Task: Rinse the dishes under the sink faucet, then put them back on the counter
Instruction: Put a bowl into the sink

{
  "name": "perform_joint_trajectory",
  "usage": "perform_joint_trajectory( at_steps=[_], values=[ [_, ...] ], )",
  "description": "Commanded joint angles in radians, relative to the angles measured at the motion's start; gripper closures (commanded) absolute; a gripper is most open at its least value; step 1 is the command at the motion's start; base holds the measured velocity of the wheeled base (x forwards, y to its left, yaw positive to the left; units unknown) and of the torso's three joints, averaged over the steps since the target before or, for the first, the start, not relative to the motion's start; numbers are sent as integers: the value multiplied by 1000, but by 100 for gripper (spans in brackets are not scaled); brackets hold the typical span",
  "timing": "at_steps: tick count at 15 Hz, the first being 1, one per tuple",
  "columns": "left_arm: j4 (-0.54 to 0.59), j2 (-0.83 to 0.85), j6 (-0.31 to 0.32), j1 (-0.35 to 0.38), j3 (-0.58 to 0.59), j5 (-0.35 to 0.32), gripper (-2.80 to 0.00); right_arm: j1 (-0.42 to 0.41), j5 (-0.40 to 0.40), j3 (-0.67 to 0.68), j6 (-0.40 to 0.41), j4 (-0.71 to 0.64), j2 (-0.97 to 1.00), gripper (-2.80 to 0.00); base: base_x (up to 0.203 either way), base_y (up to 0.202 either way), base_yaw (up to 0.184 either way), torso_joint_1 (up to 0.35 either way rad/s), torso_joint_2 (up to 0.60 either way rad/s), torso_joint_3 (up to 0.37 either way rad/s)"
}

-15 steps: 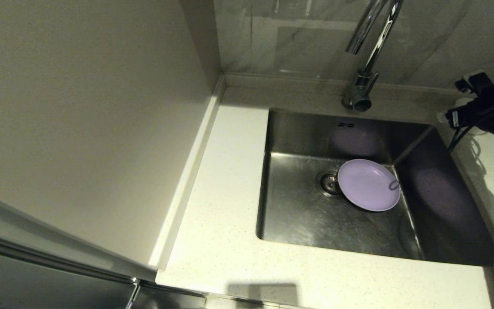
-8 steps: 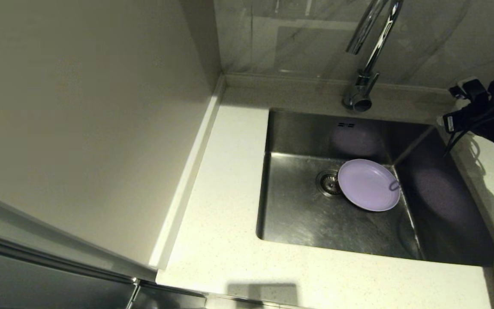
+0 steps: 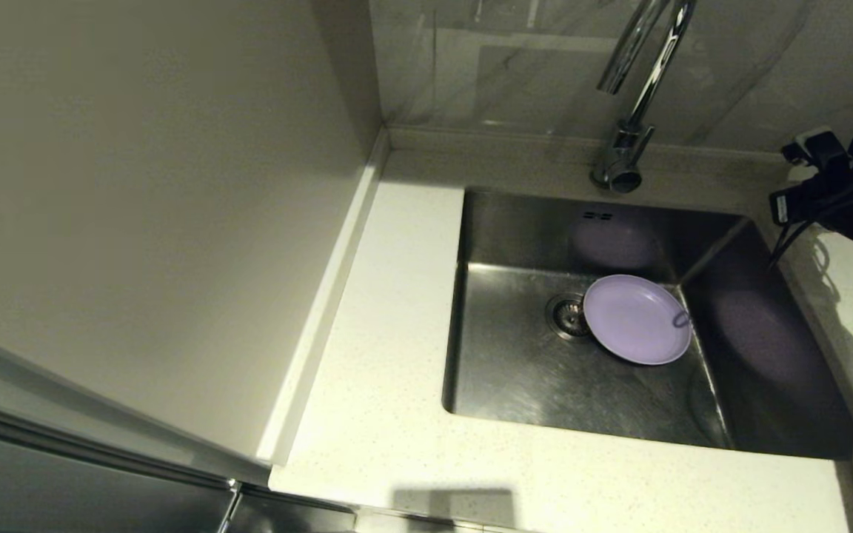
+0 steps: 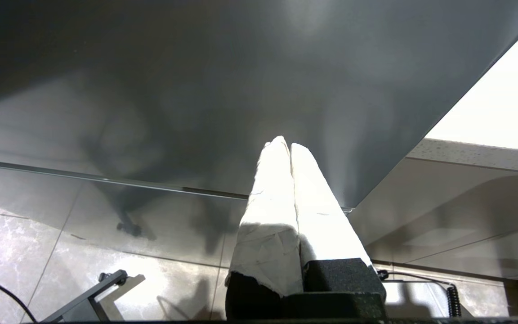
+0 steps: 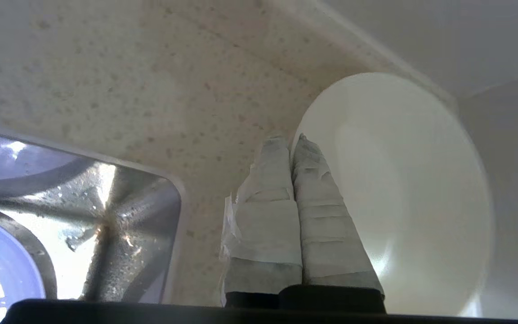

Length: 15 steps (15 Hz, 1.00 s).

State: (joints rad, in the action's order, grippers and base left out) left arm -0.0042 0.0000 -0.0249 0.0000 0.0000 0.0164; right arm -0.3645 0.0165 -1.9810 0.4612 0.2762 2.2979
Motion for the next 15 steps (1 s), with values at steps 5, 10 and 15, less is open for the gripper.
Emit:
perform_joint_trajectory(
  at_steps=[5,10,15],
  values=[
    [0,-4,-1,0,0,0,0,1,39,177,-10,-2,-198,0,0,0,0,0,0,0],
    [0,-3,-1,-1,0,0,0,36,195,629,-14,-4,-530,0,0,0,0,0,0,0],
    [0,-3,-1,0,0,0,0,341,191,989,-14,0,-770,0,0,0,0,0,0,0]
  ],
)
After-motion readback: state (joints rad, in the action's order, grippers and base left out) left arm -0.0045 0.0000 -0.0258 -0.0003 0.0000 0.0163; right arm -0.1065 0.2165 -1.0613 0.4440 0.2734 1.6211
